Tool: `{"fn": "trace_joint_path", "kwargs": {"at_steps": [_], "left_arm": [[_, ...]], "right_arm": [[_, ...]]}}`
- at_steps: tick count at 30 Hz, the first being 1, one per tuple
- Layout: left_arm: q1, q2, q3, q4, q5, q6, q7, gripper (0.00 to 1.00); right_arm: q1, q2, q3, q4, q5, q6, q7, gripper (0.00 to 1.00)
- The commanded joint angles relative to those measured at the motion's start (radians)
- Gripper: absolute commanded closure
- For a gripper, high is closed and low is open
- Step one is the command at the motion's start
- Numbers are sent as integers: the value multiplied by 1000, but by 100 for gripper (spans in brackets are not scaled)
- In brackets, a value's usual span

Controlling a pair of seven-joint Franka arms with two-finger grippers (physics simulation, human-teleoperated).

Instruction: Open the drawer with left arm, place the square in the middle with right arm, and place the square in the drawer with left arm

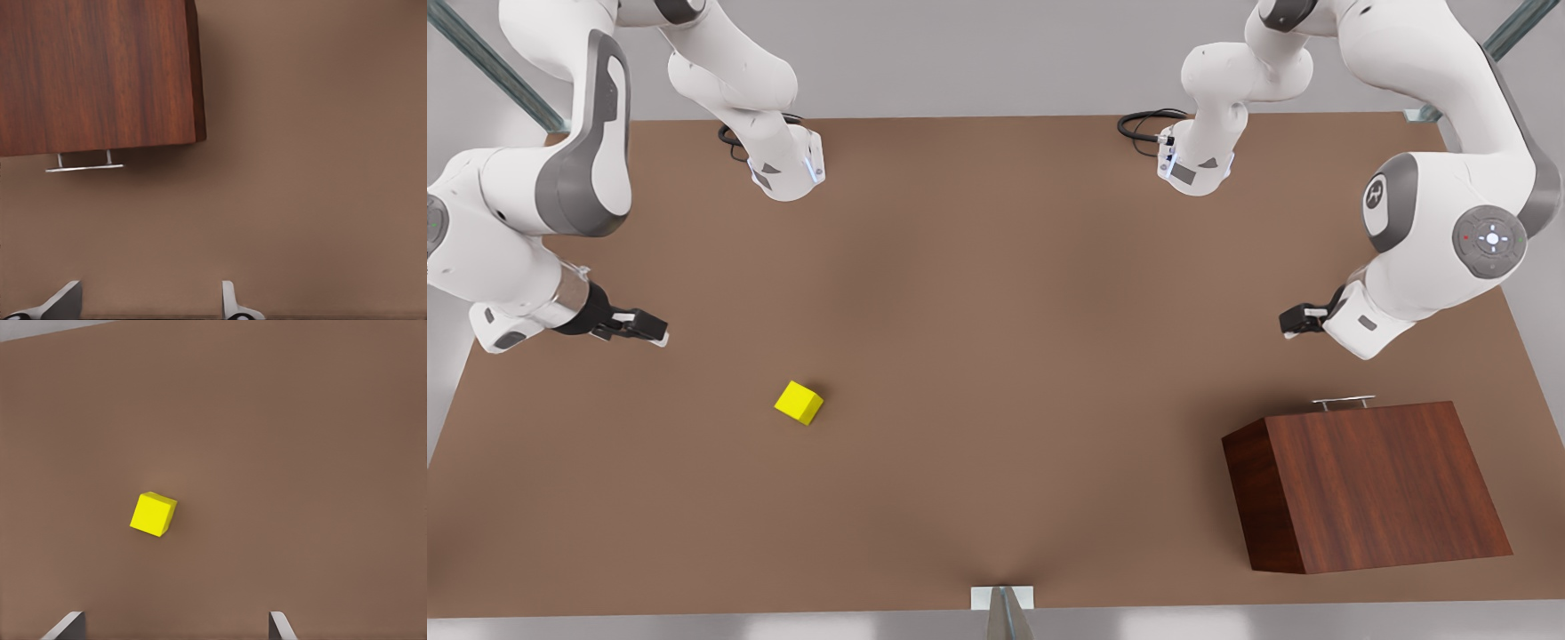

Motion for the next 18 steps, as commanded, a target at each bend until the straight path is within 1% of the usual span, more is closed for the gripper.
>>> {"fn": "trace_joint_path", "kwargs": {"at_steps": [1,2,3,4,5,6,8,10,11,15,18], "left_arm": [[0,3,0,1,9,-3,2,0],[2,13,0,-2,9,-5,-7,0],[9,12,14,-41,9,-6,-16,0],[9,1,45,-146,9,49,-255,0],[19,-4,45,-228,9,150,-463,0],[31,-33,45,-356,9,318,-676,0],[65,-77,45,-501,6,524,-811,0],[65,-96,49,-598,6,692,-1029,0],[65,-105,71,-621,6,713,-1053,0],[68,-119,109,-731,0,966,-1098,0],[68,-131,127,-754,0,1006,-1130,0]], "right_arm": [[0,0,0,0,0,0,0,0],[0,1,0,-2,0,0,0,0],[0,3,0,-2,0,2,0,0],[2,5,0,-2,0,5,0,0],[2,5,0,-2,-2,9,0,0],[3,5,0,-2,0,9,2,0],[0,6,0,-2,-2,11,0,0],[0,9,0,-2,-2,11,0,0],[0,12,0,-3,-2,11,0,0],[0,12,0,-2,-2,11,0,0],[-1,8,0,0,-6,6,0,0]]}}
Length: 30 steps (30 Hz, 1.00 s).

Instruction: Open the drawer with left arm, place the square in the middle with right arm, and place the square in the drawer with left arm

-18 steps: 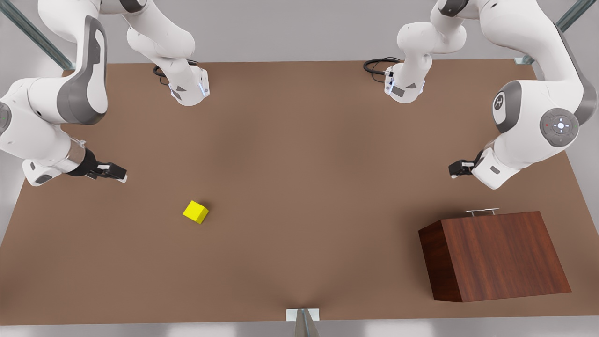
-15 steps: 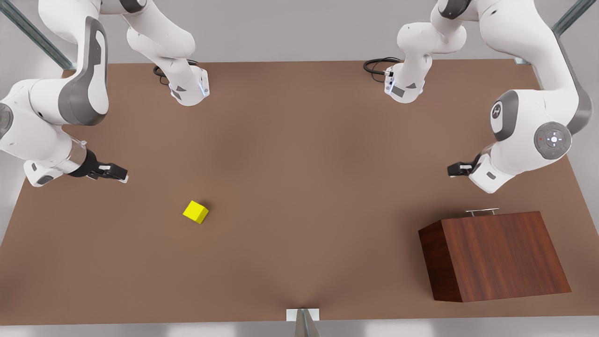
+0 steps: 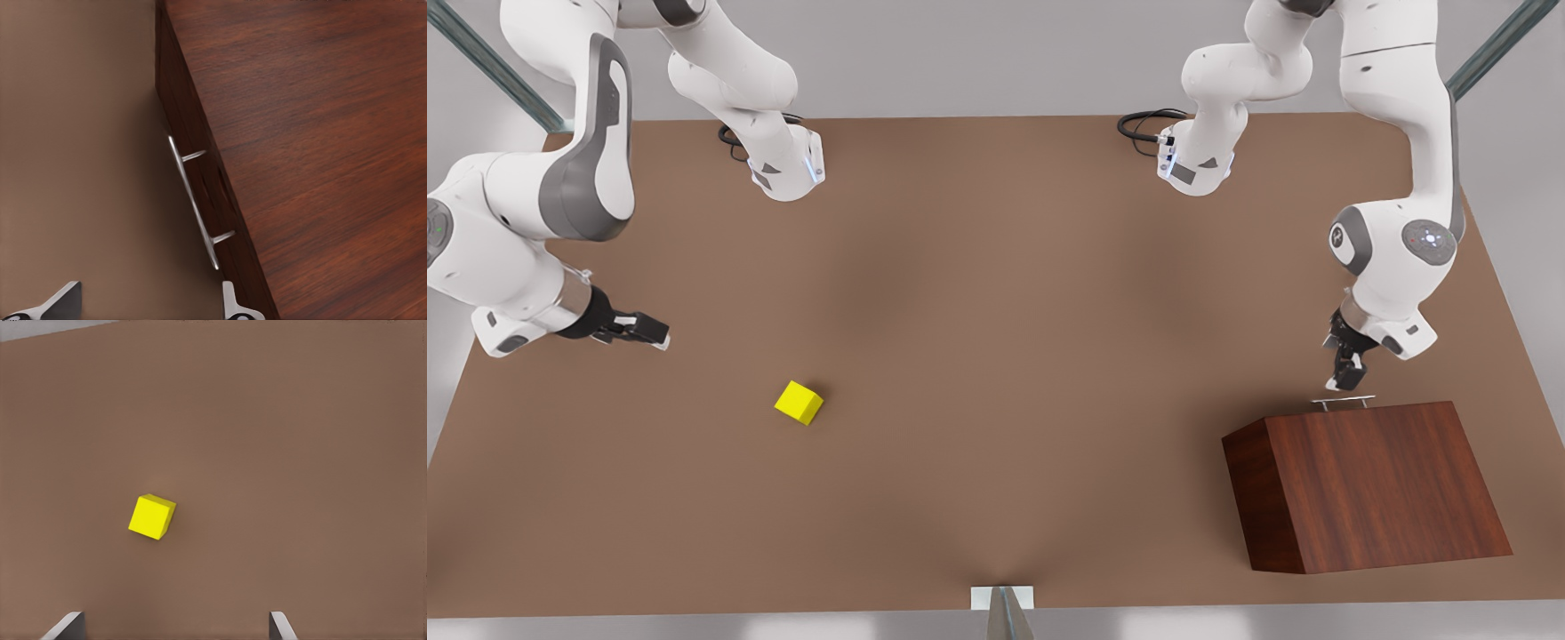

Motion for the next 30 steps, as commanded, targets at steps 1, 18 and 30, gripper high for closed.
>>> {"fn": "trace_joint_path", "kwargs": {"at_steps": [1,18,30], "left_arm": [[-9,0,0,0,-1,0,-6,0],[53,91,4,1,9,112,-149,0],[53,132,4,1,9,154,-149,0]], "right_arm": [[-18,1,0,0,0,-1,0,0],[-66,278,15,-120,3,220,275,0],[77,360,148,-69,34,261,566,0]]}}
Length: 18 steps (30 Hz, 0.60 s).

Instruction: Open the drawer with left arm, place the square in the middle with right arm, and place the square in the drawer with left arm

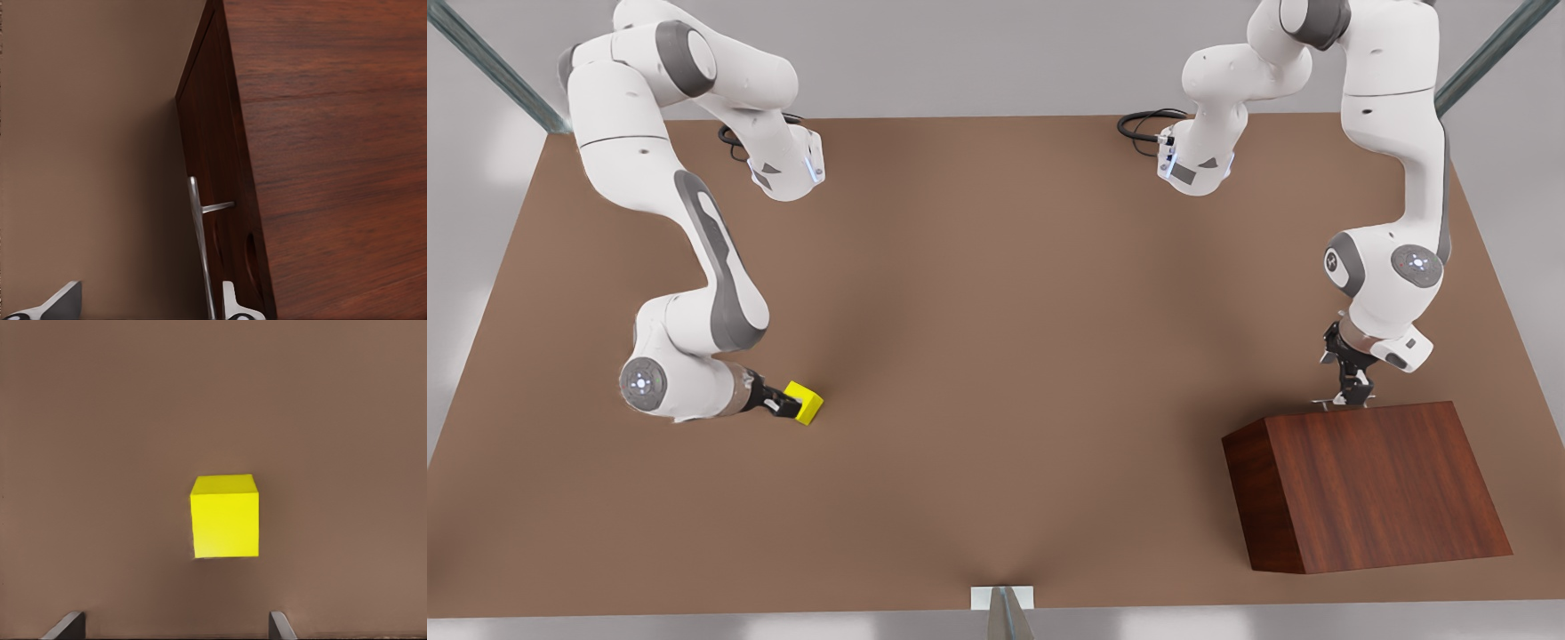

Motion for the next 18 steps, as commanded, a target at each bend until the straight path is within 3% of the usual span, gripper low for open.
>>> {"fn": "trace_joint_path", "kwargs": {"at_steps": [1,5,7,18], "left_arm": [[0,0,0,1,0,0,0,0],[3,1,2,-1,0,-11,0,0],[5,1,2,-12,0,-14,0,0],[11,-37,2,-64,0,-37,0,0]], "right_arm": [[5,5,0,7,-1,-1,1,0],[-3,94,-11,19,-54,91,-19,0],[-24,104,-44,16,-102,130,-87,0],[-7,133,-37,-67,-180,214,-115,0]]}}
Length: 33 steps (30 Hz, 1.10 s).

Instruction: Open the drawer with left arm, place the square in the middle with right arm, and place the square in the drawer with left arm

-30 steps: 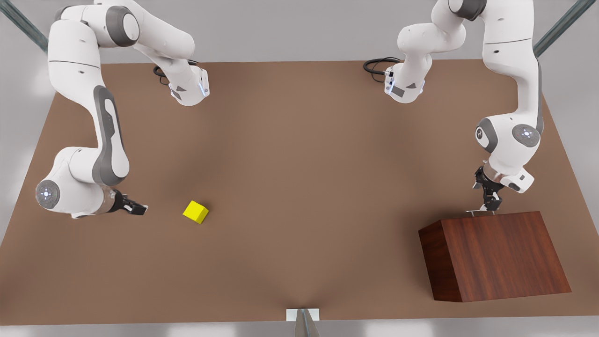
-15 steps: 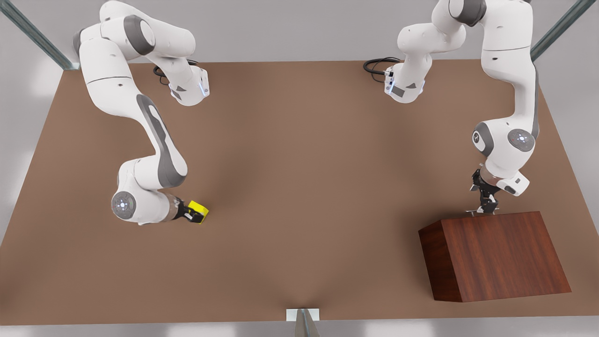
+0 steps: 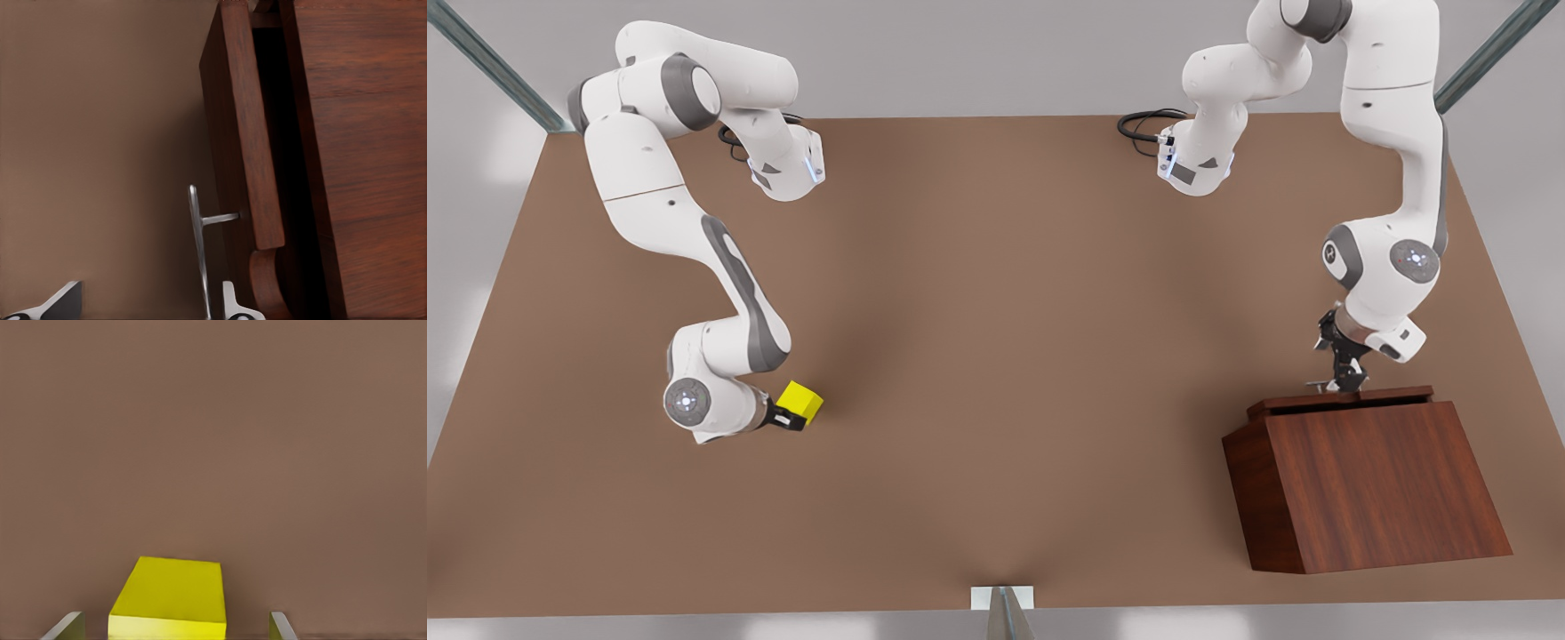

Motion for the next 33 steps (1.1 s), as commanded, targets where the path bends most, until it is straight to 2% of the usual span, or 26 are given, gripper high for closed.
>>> {"fn": "trace_joint_path", "kwargs": {"at_steps": [1,5,6,8,10,21,23,25,29,30,33], "left_arm": [[0,0,0,0,0,0,2,0],[7,-25,12,0,0,-41,8,0],[7,-26,14,-5,0,-43,8,0],[7,-28,14,-17,0,-43,8,0],[7,-31,14,-20,2,-52,6,0],[7,-63,28,-31,2,-115,9,0],[7,-68,29,-38,2,-126,9,0],[7,-71,29,-40,2,-146,11,0],[9,-81,29,-45,2,-169,11,0],[7,-86,29,-46,2,-176,11,0],[7,-98,29,-46,2,-196,11,0]], "right_arm": [[1,3,2,-4,2,10,3,0],[26,24,2,-12,3,44,33,1],[23,29,2,-12,3,45,33,9],[17,31,0,-12,3,45,33,12],[20,37,0,-12,3,45,33,24],[29,34,3,-53,6,73,48,32],[29,32,5,-53,5,70,48,38],[28,9,12,-48,8,48,51,39],[28,-29,139,-38,8,8,272,39],[29,-23,201,-22,6,10,394,39],[244,12,215,112,8,12,735,39]]}}
